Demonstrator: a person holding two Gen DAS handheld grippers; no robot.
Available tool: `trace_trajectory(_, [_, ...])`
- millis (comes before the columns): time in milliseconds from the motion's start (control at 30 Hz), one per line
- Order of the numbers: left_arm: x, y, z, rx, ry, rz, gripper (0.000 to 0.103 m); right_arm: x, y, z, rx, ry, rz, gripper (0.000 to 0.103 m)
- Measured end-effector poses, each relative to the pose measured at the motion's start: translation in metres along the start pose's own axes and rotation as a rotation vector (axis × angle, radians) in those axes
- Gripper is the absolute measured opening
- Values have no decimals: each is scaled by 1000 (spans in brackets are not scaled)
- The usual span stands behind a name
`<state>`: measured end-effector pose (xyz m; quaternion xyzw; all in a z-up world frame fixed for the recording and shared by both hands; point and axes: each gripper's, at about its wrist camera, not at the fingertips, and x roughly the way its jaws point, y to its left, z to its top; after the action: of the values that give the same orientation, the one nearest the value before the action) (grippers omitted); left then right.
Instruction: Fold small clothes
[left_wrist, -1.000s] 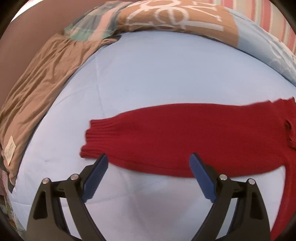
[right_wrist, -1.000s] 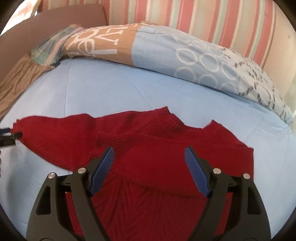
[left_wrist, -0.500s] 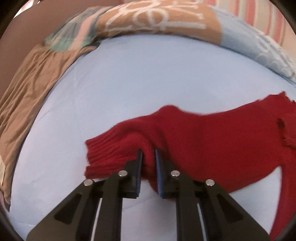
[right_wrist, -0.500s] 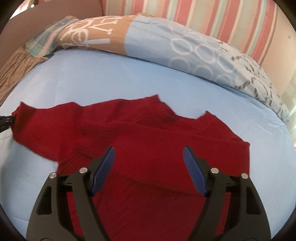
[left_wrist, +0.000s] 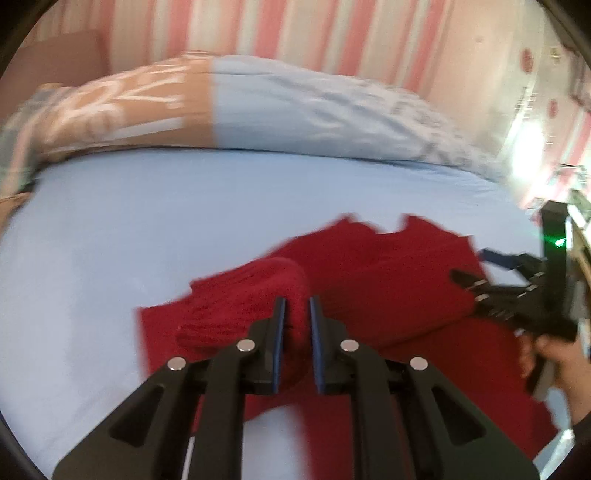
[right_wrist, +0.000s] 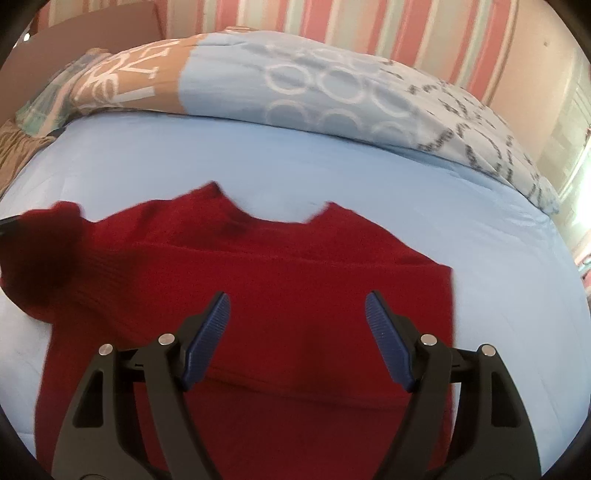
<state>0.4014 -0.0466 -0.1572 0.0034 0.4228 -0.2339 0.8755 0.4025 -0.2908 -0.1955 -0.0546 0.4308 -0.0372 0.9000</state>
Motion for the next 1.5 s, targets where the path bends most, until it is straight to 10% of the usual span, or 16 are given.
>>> trace_trajectory(233, [72,-69,-7,90,138,-38,19,3,-44,-22,59,39,-26,76])
trace_trajectory(400, [59,-67,-28,145,156,51,56,4,-47,-33,74,56,12,76])
trace_trajectory(933, [36,10,-57,48,157,231,58,-31,93,-2,-130,-14,320,76])
trace_trajectory(1200, [37,23,-66,36,150,230,55,9,144,-9,-256,121,297,56])
trace_trajectory(1333, [40,22,-65,35,145,223,55,23,134,-14,-230,144,290,16])
trace_trajectory(1500, [44,18,-58,46,133,216,55,15,95,-5,-110,87,292,12])
